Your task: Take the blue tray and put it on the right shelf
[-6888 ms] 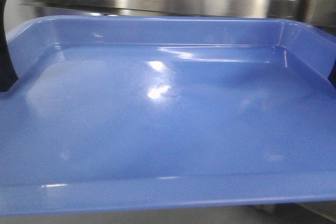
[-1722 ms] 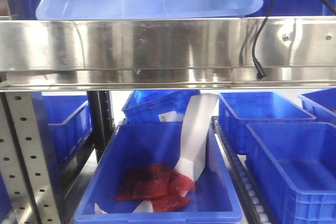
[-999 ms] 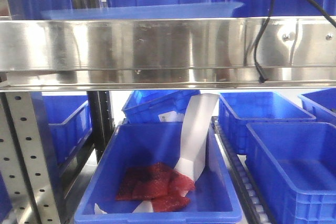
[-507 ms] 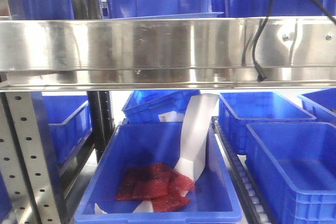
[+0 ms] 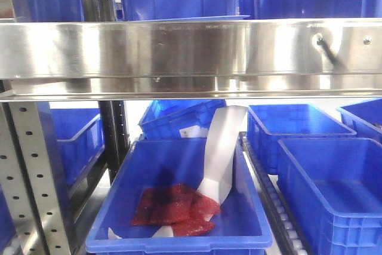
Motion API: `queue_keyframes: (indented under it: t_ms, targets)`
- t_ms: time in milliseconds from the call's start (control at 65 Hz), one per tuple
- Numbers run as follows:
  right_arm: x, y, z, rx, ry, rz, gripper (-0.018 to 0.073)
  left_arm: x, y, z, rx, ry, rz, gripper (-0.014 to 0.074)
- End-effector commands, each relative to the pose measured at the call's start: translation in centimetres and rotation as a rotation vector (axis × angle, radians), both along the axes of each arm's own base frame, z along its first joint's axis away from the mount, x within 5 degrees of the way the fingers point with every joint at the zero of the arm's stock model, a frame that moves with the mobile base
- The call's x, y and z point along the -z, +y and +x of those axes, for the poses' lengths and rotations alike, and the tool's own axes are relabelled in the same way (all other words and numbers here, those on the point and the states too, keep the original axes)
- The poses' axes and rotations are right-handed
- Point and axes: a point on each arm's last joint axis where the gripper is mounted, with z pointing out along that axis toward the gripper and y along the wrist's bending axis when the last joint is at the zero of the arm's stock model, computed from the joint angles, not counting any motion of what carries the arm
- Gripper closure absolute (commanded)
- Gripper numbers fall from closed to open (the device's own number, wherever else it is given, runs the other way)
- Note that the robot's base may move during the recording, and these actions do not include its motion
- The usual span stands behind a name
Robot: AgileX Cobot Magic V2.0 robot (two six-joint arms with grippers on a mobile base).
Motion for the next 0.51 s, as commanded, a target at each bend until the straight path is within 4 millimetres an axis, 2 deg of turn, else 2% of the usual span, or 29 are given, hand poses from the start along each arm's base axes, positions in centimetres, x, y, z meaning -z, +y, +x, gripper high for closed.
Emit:
queue_keyframes:
  t_ms: [0, 92, 292, 492]
  targets:
    - [-2.3, -0.9, -2.9, -0.046, -0.241, 0.073, 0.0505, -1.9, 0.6, -3.2, 0.024, -0.221, -0.061, 0.0645]
    - [-1.1, -2.0, -5.2, -0.069, -0.327, 0.104, 0.0505, -0.2, 1.5, -5.6, 0.033, -0.275, -0.058, 0.0645]
    - [2.0, -4.7, -10.6, -0.124, -0.482, 0.079, 0.0505, 1.6, 3.6, -11.6, 0.088, -0.526, -0.008, 0.0645]
    - [5.1, -7.4, -16.1, -0.150, -0.569, 0.123, 0.0505, 4.0, 5.5, -16.9, 0.089, -0.588, -0.026, 0.0645]
